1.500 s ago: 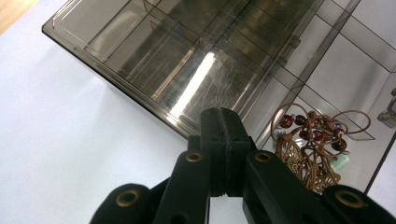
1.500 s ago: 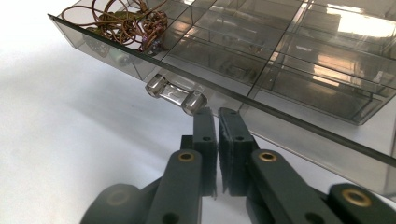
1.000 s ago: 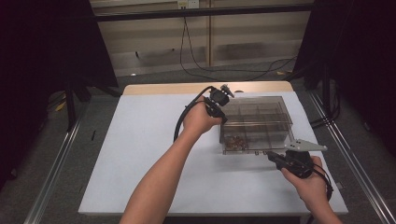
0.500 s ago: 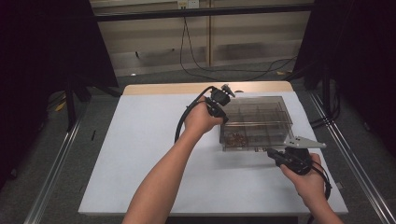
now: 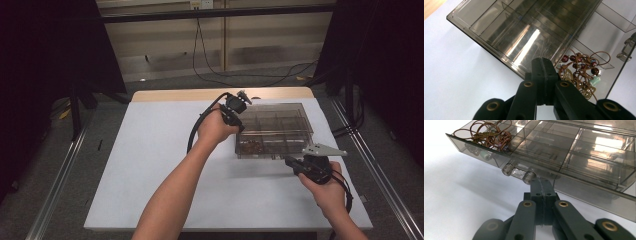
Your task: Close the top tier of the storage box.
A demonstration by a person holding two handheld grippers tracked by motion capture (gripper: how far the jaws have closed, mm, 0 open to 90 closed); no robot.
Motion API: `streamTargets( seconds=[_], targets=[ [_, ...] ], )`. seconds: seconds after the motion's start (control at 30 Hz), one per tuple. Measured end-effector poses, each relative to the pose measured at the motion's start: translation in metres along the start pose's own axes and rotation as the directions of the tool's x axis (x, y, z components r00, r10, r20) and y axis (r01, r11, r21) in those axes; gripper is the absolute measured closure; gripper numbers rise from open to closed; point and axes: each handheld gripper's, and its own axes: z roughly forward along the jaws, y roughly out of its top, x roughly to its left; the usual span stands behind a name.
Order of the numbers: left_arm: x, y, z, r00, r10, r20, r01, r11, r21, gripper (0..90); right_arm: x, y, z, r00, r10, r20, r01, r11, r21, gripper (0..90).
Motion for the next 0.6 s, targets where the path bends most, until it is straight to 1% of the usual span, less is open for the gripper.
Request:
streamTargets(
  seconds=[0.27, 0.6],
  targets=[
    [-0.0003, 0.0002, -0.0001, 1.0000, -0.001, -0.002, 0.001, 1.0000, 0.004, 90.0, -0.0009, 0.0021, 0.0033, 1.0000, -0.003, 0.005, 0.003, 1.000, -0.002, 90.0],
    [-0.0007, 0.0003, -0.0001, 1.0000, -0.005, -0.005, 0.005, 1.0000, 0.004, 90.0, -0.0026, 0.0054, 0.0075, 0.9999, 0.006, 0.008, -0.005, 1.000, -0.010, 90.0]
  ],
)
